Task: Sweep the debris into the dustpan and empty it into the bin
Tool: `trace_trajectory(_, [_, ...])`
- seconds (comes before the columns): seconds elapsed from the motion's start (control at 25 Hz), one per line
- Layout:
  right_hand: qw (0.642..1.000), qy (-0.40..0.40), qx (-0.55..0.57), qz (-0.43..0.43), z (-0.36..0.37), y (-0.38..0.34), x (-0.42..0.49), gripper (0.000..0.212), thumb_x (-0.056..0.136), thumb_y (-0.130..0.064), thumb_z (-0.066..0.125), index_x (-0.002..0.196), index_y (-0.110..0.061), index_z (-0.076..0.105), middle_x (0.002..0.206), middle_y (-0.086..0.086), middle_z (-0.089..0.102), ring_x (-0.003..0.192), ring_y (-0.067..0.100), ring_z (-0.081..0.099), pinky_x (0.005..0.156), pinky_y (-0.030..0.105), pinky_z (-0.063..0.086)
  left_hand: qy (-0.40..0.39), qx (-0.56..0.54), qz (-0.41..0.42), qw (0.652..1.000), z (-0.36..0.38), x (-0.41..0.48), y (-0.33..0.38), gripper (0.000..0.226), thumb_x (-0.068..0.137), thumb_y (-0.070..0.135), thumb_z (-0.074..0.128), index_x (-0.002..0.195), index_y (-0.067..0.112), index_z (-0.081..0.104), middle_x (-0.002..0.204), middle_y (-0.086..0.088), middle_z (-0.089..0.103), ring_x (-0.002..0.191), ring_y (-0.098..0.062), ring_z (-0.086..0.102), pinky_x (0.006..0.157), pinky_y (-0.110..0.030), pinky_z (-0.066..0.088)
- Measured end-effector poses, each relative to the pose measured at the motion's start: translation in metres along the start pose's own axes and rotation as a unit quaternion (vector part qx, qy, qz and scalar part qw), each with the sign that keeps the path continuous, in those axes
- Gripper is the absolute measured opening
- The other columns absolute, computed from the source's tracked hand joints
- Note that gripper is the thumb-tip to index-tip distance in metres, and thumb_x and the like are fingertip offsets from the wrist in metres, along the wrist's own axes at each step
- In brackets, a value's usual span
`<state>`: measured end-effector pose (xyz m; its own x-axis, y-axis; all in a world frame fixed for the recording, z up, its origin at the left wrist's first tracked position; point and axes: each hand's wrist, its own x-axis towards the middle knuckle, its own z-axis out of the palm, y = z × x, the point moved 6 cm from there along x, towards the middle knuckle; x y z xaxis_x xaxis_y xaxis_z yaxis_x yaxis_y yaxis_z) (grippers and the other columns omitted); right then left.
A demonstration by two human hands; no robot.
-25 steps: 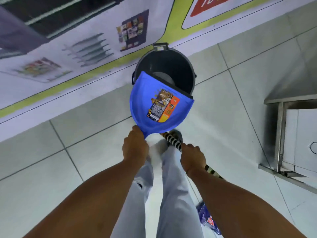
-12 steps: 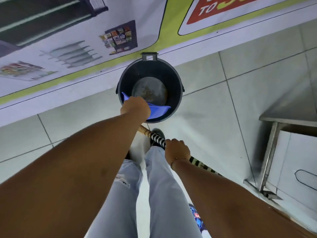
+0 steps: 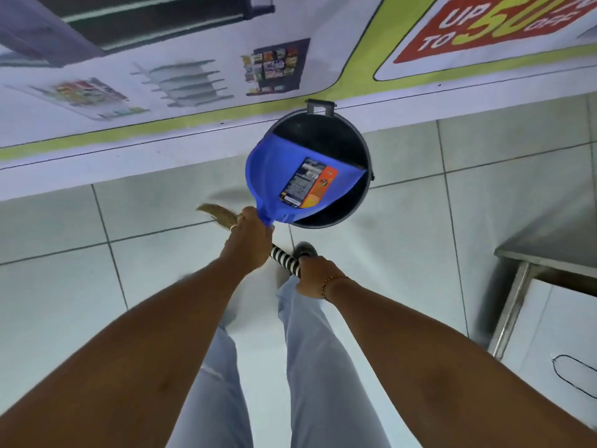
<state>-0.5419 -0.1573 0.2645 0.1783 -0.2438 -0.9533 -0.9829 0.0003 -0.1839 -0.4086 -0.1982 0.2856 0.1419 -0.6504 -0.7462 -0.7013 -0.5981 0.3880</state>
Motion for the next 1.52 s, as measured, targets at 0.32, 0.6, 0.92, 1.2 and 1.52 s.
trace_trajectory(0.32, [0.999,0.008,-0.037,0.032,0.083,-0.132,0.02,0.041,0.086,-0.028,0.05,0.125,-0.021,0.043,0.124,0.009,0.059,0.11,0.031,0.06,0.085,0.033,0.05,0.145,-0.096,-0.054,0.983,-0.102,-0.037,-0.2,0.041,0.093,0.019,0.047,0.127,0.001,0.035,0.123,-0.022,0.05,0.111,-0.04,0.049,0.095,-0.052,0.041])
trace_trajectory(0.6, [0.986,0.157,-0.06,-0.005,0.101,-0.266,0.095,0.049,0.09,-0.029,0.046,0.135,-0.011,0.041,0.123,0.017,0.055,0.111,0.036,0.058,0.089,0.039,0.048,0.187,-0.147,-0.122,0.964,-0.161,-0.05,-0.39,0.028,0.092,0.014,0.048,0.117,0.004,0.04,0.111,-0.022,0.056,0.098,-0.043,0.054,0.084,-0.05,0.047])
trace_trajectory(0.92, [0.936,0.305,-0.166,-0.05,0.001,-0.369,0.355,0.032,0.094,-0.006,0.041,0.121,-0.004,0.058,0.123,0.017,0.063,0.116,0.036,0.056,0.093,0.039,0.047,0.207,-0.175,-0.258,0.927,-0.102,0.059,-0.534,0.027,0.092,0.01,0.047,0.118,0.005,0.043,0.112,-0.025,0.057,0.101,-0.048,0.05,0.089,-0.056,0.042])
trace_trajectory(1.2, [0.909,0.362,-0.19,-0.081,-0.042,-0.399,0.475,0.042,0.088,0.006,0.037,0.122,-0.003,0.059,0.122,0.021,0.063,0.116,0.036,0.057,0.093,0.038,0.047,0.163,-0.14,-0.23,0.949,-0.055,0.167,-0.572,0.037,0.093,0.011,0.046,0.127,0.0,0.039,0.122,-0.029,0.05,0.11,-0.049,0.046,0.096,-0.05,0.034])
trace_trajectory(1.52, [0.936,0.349,0.036,0.035,0.053,-0.298,0.358,0.05,0.085,0.003,0.041,0.131,-0.01,0.055,0.127,0.014,0.061,0.122,0.032,0.05,0.101,0.035,0.043,0.092,-0.238,-0.251,0.934,-0.045,0.169,-0.492,0.036,0.088,0.021,0.053,0.119,0.006,0.041,0.121,-0.019,0.051,0.112,-0.042,0.051,0.097,-0.051,0.038])
